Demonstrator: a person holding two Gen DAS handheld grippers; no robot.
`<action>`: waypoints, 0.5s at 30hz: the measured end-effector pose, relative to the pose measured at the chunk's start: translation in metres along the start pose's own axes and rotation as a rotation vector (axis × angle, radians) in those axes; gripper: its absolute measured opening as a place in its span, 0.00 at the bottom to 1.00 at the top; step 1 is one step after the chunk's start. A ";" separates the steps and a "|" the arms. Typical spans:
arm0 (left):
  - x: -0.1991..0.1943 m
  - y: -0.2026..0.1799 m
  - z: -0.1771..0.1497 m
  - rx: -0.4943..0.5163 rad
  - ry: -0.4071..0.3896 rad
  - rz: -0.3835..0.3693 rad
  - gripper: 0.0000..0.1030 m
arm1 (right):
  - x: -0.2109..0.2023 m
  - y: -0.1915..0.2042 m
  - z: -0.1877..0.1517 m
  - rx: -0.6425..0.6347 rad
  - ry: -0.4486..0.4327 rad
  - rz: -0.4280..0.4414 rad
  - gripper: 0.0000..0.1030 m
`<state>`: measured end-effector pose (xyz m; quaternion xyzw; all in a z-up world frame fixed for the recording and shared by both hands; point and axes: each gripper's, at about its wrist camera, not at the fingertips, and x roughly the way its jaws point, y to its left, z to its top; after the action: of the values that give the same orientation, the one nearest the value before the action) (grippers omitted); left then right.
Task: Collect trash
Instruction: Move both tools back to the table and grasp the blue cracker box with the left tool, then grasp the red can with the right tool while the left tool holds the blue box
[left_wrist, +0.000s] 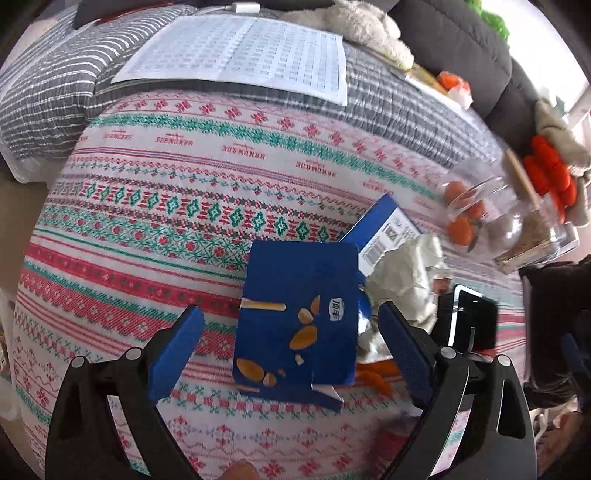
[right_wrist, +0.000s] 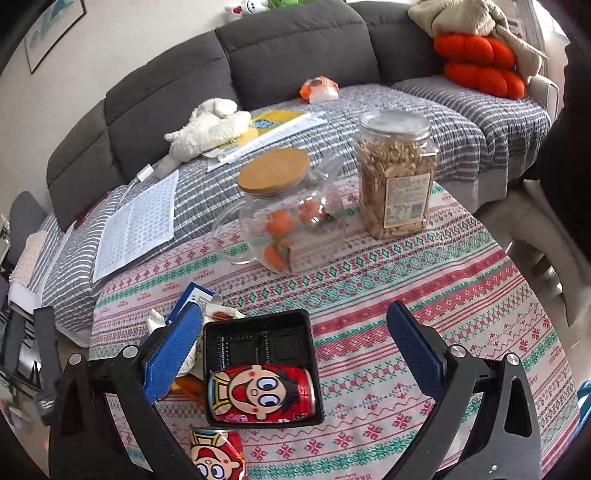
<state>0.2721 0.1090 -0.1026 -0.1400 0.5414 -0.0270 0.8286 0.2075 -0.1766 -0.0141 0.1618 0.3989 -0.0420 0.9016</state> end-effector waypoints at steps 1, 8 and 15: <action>0.004 0.001 -0.001 -0.006 0.015 0.000 0.90 | 0.002 -0.001 0.001 -0.002 0.007 -0.001 0.93; 0.017 0.017 -0.004 -0.086 0.109 -0.107 0.74 | 0.016 -0.006 -0.001 -0.011 0.082 0.014 0.93; -0.002 0.043 -0.010 -0.145 0.125 -0.180 0.67 | 0.032 -0.005 -0.005 -0.030 0.136 -0.002 0.93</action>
<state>0.2578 0.1484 -0.1159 -0.2454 0.5776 -0.0706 0.7753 0.2247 -0.1781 -0.0421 0.1503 0.4600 -0.0259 0.8747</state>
